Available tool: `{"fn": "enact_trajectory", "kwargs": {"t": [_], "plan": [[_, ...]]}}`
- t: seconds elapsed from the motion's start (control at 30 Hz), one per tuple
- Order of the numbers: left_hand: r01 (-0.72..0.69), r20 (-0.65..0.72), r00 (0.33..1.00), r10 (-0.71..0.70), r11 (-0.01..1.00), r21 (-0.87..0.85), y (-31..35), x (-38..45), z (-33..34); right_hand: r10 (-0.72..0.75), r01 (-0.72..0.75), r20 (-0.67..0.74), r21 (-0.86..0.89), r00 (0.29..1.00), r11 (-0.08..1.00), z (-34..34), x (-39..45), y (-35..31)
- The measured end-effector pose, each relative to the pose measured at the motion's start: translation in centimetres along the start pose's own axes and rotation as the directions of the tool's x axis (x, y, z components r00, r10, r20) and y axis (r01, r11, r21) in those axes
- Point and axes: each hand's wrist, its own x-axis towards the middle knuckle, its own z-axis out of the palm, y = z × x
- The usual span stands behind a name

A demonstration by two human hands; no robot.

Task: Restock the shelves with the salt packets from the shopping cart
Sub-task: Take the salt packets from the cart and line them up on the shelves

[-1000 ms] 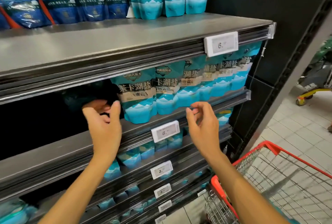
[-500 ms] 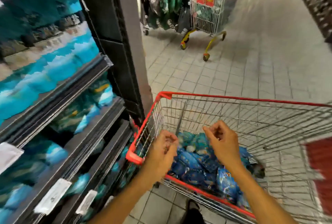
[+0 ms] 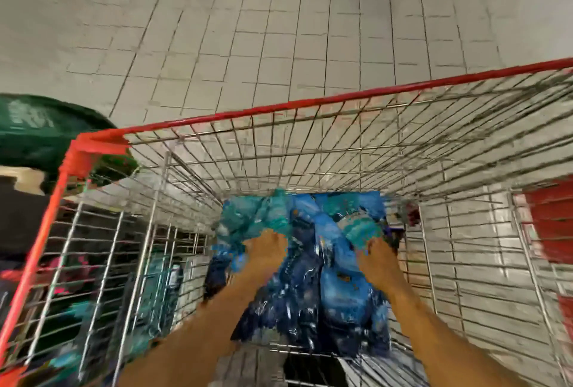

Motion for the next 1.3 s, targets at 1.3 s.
{"fn": "enact_trajectory", "kwargs": {"t": [1.3], "plan": [[0.003, -0.016, 1.000, -0.015, 0.807, -0.590, -0.5, -9.7, -7.9, -0.060, -0.211, 0.349, 0.686, 0.935, 0.696, -0.8, -5.5, -5.3]]}}
